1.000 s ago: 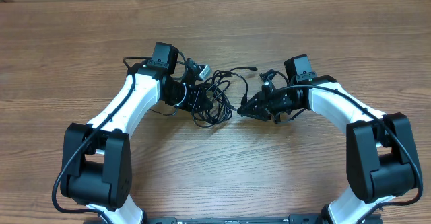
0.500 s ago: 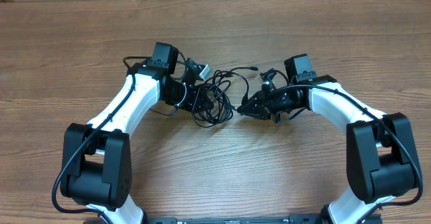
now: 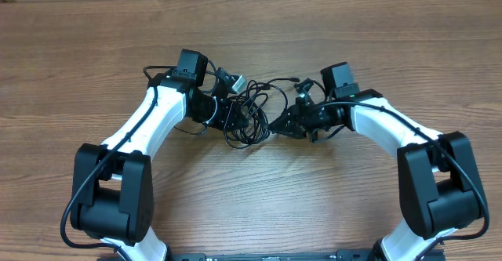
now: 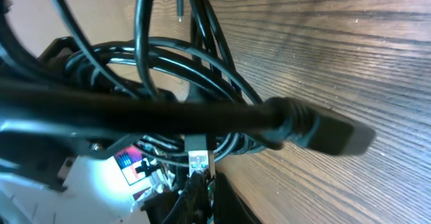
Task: Untangle cables
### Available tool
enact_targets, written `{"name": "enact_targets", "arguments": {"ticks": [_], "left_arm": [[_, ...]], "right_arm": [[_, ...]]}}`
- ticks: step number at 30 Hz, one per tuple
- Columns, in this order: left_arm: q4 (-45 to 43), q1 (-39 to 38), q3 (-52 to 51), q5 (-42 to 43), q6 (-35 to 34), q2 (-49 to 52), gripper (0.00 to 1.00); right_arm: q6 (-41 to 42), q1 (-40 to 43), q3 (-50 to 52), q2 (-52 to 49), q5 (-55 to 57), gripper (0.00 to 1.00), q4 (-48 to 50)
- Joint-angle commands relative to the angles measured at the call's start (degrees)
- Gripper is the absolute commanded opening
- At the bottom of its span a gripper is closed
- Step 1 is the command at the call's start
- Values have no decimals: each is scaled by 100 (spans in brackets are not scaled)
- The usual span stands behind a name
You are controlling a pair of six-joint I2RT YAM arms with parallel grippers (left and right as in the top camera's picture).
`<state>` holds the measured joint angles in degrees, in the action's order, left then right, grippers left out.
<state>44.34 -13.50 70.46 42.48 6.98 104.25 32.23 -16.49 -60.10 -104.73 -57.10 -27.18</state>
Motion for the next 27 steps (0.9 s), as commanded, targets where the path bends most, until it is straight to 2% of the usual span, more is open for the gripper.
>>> {"name": "enact_targets", "arguments": {"ticks": [1, 8, 27], "left_arm": [[44, -2, -28, 413, 140, -151, 4], [90, -2, -28, 520, 205, -151, 4], [177, -2, -28, 979, 330, -151, 4]], "right_arm": [[380, -131, 2, 186, 343, 4, 142], [879, -260, 2, 186, 640, 4, 638], [1591, -636, 2, 186, 1513, 4, 1110]]}}
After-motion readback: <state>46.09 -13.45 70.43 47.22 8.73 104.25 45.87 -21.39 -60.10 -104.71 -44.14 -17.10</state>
